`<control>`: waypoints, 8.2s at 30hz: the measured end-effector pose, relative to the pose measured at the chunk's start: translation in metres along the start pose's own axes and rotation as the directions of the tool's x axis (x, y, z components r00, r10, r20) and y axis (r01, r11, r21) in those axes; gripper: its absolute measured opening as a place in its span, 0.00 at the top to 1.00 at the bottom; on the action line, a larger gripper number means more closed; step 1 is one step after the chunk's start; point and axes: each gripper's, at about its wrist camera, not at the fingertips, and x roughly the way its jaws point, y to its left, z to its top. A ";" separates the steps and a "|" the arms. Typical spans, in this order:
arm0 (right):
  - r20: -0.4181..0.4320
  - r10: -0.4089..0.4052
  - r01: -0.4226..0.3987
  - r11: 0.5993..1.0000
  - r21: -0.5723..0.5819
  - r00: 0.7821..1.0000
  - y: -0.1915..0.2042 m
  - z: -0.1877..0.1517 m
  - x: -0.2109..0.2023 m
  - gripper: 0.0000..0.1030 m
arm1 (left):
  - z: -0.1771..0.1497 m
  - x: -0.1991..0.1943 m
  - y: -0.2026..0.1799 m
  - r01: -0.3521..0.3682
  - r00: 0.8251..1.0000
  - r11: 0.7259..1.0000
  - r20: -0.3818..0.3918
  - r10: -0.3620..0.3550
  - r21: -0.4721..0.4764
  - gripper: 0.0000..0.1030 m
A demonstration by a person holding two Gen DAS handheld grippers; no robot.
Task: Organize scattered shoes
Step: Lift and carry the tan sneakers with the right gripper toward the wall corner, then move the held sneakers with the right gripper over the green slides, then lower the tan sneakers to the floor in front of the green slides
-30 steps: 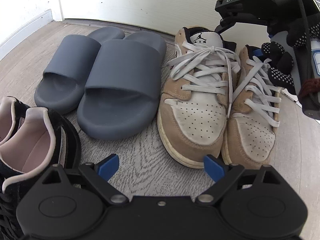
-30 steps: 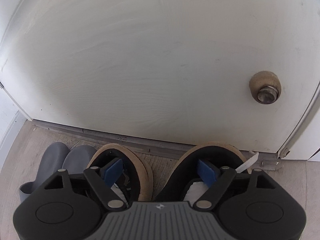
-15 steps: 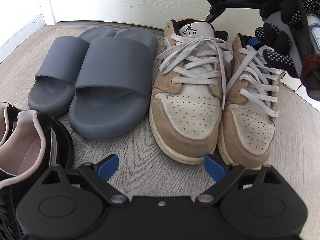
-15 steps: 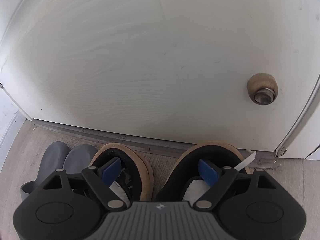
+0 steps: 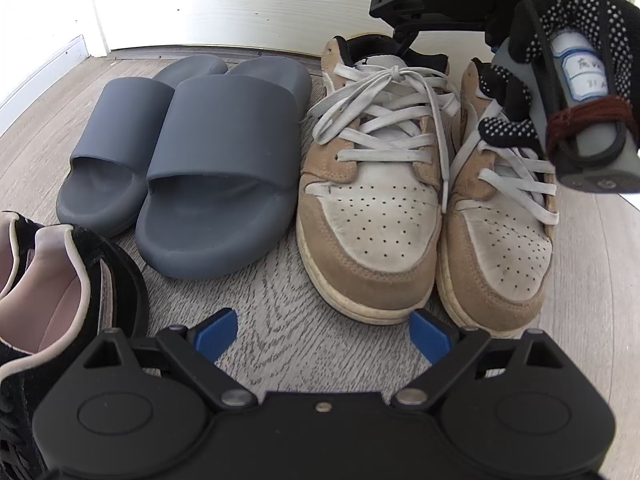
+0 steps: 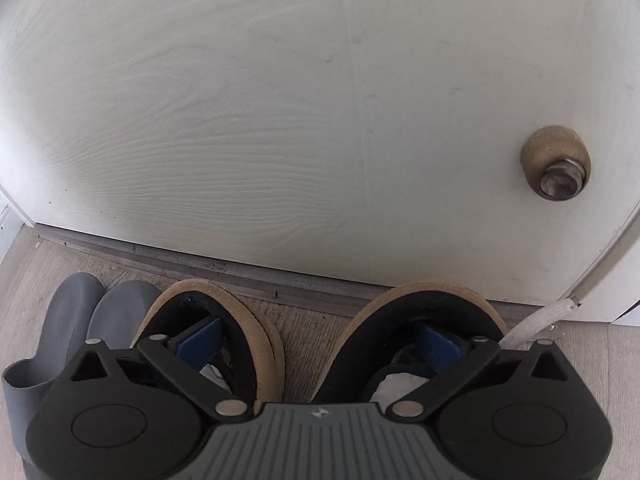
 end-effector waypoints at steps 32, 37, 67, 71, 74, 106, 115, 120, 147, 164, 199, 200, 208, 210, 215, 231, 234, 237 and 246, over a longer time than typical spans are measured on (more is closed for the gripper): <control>0.462 0.005 0.044 0.994 -0.096 0.887 0.000 -0.082 -0.079 0.54 | 0.000 -0.038 0.039 0.074 0.991 0.977 0.123 -0.049 -0.202 0.11; 0.529 -0.028 0.089 0.992 -0.089 0.848 -0.010 -0.105 -0.105 0.54 | 0.001 -0.042 0.037 0.077 0.989 0.977 0.137 -0.050 -0.201 0.11; -0.010 -0.121 0.121 0.988 0.095 0.993 -0.081 -0.100 -0.096 0.53 | 0.005 -0.043 0.039 0.069 0.986 0.979 0.164 -0.037 -0.192 0.11; -0.035 -0.183 0.185 0.979 0.082 0.983 -0.072 -0.100 -0.089 0.53 | 0.005 -0.042 0.042 0.087 0.986 0.975 0.160 -0.054 -0.205 0.11; -0.073 -0.218 0.224 0.969 0.104 0.973 -0.071 -0.097 -0.079 0.49 | 0.005 -0.042 0.041 0.090 0.986 0.975 0.157 -0.059 -0.201 0.11; 0.708 -0.335 0.336 0.930 0.146 0.622 -0.050 -0.218 -0.238 0.62 | -0.001 -0.108 0.019 0.231 0.927 0.972 0.315 -0.205 -0.048 0.10; 0.796 -0.402 0.379 0.894 0.237 0.452 -0.113 -0.231 -0.352 0.62 | -0.021 -0.170 -0.042 0.223 0.882 0.968 0.400 -0.250 0.114 0.09; 0.775 -0.456 0.439 0.860 0.259 0.437 -0.168 -0.261 -0.391 0.62 | -0.037 -0.202 -0.089 0.257 0.851 0.955 0.434 -0.295 0.147 0.08; 0.427 -0.673 0.615 0.734 0.287 0.604 -0.451 -0.380 -0.416 0.61 | -0.146 -0.195 -0.364 0.354 0.868 0.805 0.153 -0.472 0.476 0.07; 0.320 -0.520 0.432 0.848 0.308 0.792 -0.598 -0.343 -0.389 0.60 | -0.164 -0.177 -0.416 0.355 0.878 0.763 0.089 -0.471 0.540 0.07; -0.069 -0.466 0.465 0.839 0.282 0.882 -0.627 -0.326 -0.332 0.56 | -0.161 -0.148 -0.406 0.361 0.903 0.786 0.024 -0.429 0.501 0.07; -0.075 -0.466 0.467 0.838 0.281 0.882 -0.628 -0.326 -0.332 0.55 | -0.161 -0.148 -0.406 0.360 0.903 0.787 0.023 -0.428 0.501 0.07; -0.134 -0.465 0.484 0.836 0.259 0.875 -0.631 -0.323 -0.335 0.52 | -0.159 -0.146 -0.405 0.355 0.907 0.788 0.019 -0.420 0.503 0.07; -0.146 -0.463 0.485 0.837 0.253 0.874 -0.632 -0.322 -0.335 0.52 | -0.159 -0.146 -0.405 0.354 0.907 0.786 0.019 -0.420 0.506 0.07; -0.181 -0.473 0.504 0.835 0.221 0.862 -0.632 -0.318 -0.335 0.48 | -0.159 -0.145 -0.407 0.356 0.908 0.784 0.012 -0.420 0.508 0.07; -0.225 -0.527 0.562 0.817 0.132 0.819 -0.628 -0.311 -0.340 0.31 | -0.152 -0.139 -0.401 0.362 0.910 0.795 0.003 -0.415 0.486 0.07; -0.241 -0.538 0.575 0.809 0.122 0.808 -0.627 -0.310 -0.337 0.30 | -0.152 -0.138 -0.399 0.363 0.910 0.796 0.001 -0.416 0.485 0.07; -0.255 -0.550 0.591 0.797 0.123 0.795 -0.625 -0.309 -0.335 0.30 | -0.152 -0.137 -0.397 0.364 0.910 0.796 0.000 -0.416 0.483 0.07; -0.321 -0.524 0.597 0.777 0.199 0.789 -0.633 -0.303 -0.334 0.30 | -0.150 -0.132 -0.392 0.376 0.908 0.801 -0.015 -0.418 0.465 0.07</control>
